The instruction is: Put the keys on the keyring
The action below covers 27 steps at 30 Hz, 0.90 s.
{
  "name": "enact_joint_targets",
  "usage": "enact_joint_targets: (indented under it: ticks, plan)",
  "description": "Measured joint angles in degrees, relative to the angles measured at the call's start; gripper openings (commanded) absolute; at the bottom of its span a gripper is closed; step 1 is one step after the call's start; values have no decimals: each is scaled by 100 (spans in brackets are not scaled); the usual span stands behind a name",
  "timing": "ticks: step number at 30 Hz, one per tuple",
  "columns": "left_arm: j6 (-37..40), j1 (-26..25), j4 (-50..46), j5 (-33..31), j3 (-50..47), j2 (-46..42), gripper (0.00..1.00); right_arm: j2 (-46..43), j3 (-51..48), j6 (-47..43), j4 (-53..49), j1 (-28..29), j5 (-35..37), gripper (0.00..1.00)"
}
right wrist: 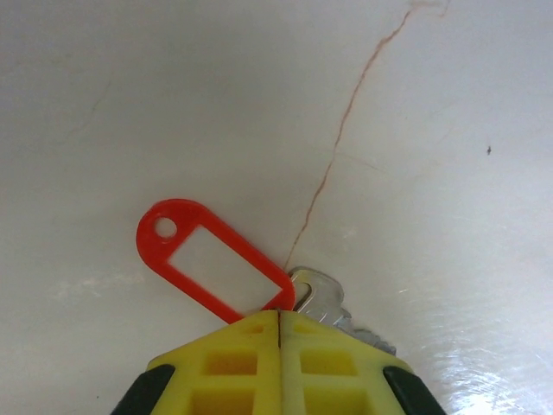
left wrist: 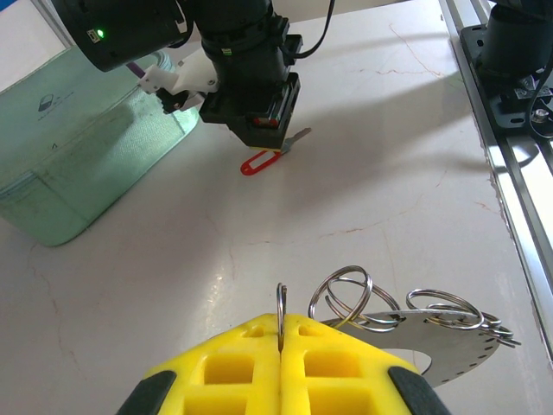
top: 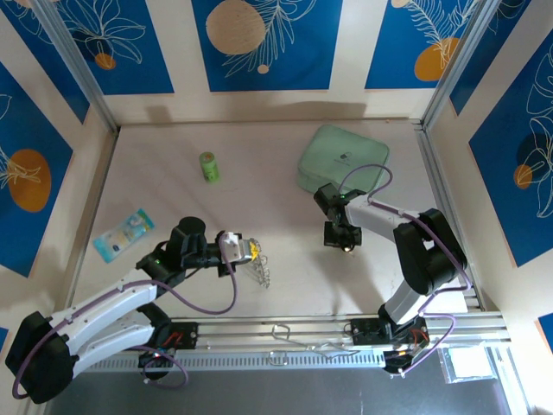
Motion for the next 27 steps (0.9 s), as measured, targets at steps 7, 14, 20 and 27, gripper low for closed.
enact_joint_targets:
  ticks: [7, 14, 20, 27]
  plan:
    - [66, 0, 0, 0, 0, 0, 0, -28, 37, -223, -37, 422, -70, 0]
    - [72, 0, 0, 0, 0, 0, 0, -138, 136, -820, 264, 1019, -496, 0]
    - [72, 0, 0, 0, 0, 0, 0, -4, 142, -1106, 474, 1051, -968, 0]
    - [74, 0, 0, 0, -2, 0, 0, 164, 166, -1259, 570, 1051, -1318, 0]
